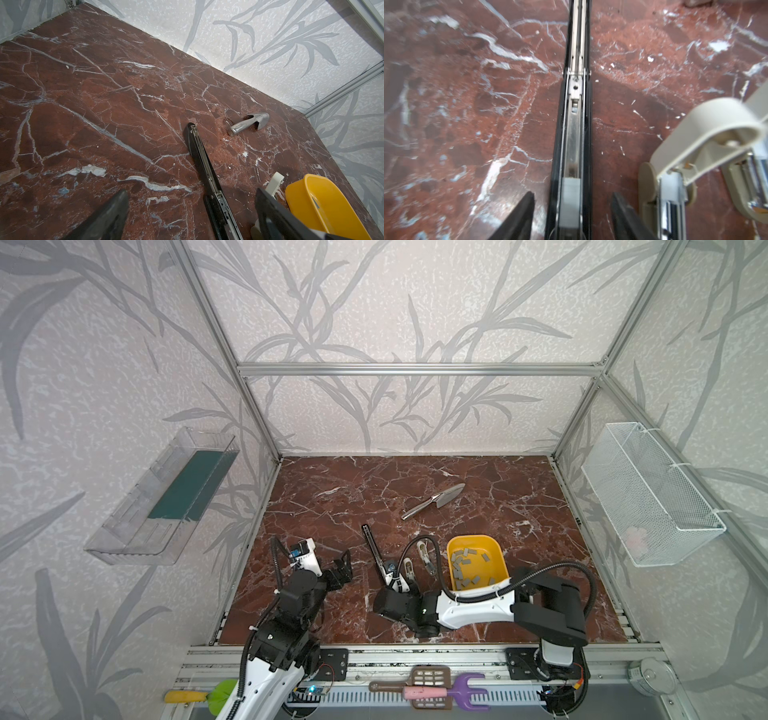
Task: Load the staples into the stapler
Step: 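Raise the open right gripper and move it back over the yellow tray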
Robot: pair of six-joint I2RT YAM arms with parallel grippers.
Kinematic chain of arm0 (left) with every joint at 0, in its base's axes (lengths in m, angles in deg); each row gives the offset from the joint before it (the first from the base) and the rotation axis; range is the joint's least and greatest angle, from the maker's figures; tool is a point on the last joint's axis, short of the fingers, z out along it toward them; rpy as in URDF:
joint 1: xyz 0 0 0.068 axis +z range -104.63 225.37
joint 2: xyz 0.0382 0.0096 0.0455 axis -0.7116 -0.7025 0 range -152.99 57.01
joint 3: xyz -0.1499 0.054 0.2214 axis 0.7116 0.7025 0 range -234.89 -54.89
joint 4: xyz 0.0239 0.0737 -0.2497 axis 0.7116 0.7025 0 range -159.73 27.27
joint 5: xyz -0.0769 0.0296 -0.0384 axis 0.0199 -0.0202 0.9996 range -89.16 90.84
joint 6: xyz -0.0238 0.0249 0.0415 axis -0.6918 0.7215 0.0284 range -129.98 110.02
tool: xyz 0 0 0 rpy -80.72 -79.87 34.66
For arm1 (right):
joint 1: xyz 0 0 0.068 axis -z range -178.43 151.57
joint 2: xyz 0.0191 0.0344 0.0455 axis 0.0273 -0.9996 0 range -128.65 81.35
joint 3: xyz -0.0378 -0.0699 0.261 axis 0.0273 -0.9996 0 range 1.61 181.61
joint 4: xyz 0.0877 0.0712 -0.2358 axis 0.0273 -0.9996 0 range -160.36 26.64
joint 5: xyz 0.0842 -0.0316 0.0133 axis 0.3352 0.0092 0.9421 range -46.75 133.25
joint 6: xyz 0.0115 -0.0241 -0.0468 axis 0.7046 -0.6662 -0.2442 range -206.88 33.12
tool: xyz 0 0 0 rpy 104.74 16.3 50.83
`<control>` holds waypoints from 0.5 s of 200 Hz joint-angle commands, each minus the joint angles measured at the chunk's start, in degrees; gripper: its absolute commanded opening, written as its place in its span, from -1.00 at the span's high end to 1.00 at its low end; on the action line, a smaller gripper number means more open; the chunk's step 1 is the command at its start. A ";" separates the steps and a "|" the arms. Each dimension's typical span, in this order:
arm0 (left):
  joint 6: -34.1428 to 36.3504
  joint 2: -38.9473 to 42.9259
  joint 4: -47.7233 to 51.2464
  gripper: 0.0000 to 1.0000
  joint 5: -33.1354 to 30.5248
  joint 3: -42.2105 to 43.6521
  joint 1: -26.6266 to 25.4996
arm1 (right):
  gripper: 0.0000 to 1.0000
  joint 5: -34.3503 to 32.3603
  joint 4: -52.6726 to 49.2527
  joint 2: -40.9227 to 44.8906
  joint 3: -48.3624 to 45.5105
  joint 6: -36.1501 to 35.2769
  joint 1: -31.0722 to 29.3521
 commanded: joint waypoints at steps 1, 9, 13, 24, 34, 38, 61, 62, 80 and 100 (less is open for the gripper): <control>0.98 0.22 -0.86 -0.91 -0.09 0.58 -0.11 | -0.29 -0.86 2.11 6.89 -1.80 -3.08 0.09; 0.94 0.22 -0.89 -0.91 -0.17 0.60 -0.13 | -0.29 -1.14 2.51 10.01 -3.06 -4.00 0.04; 0.98 0.16 -0.88 -0.90 -0.16 0.63 -0.17 | -0.30 -1.62 2.62 11.38 -3.74 -4.34 0.01; 0.92 0.17 -0.86 -0.90 -0.18 0.60 -0.16 | -0.31 -2.76 2.91 15.55 -6.02 -5.35 -0.03; 0.96 0.14 -0.86 -0.90 -0.18 0.62 -0.21 | -0.40 -3.57 3.73 19.50 -8.44 -7.77 0.00; 0.93 0.13 -0.86 -0.90 -0.22 0.63 -0.19 | -0.45 -4.07 3.66 21.09 -9.18 -8.41 -0.06; 1.09 -0.02 -0.87 -0.91 -0.67 0.52 -0.17 | -0.74 -9.09 -0.21 29.11 -12.40 -10.66 0.15; 1.13 0.01 -0.91 -0.91 -0.78 0.50 -0.19 | -0.76 -9.66 -0.67 29.74 -12.59 -10.84 0.16; 0.87 -0.17 -1.53 -0.90 -0.65 0.64 -0.21 | -0.89 -12.57 -6.73 35.32 -13.85 -10.47 1.23; 1.46 -0.48 -1.89 -0.95 0.11 0.59 -0.21 | -0.98 -15.07 -13.20 42.36 -16.07 -9.07 2.85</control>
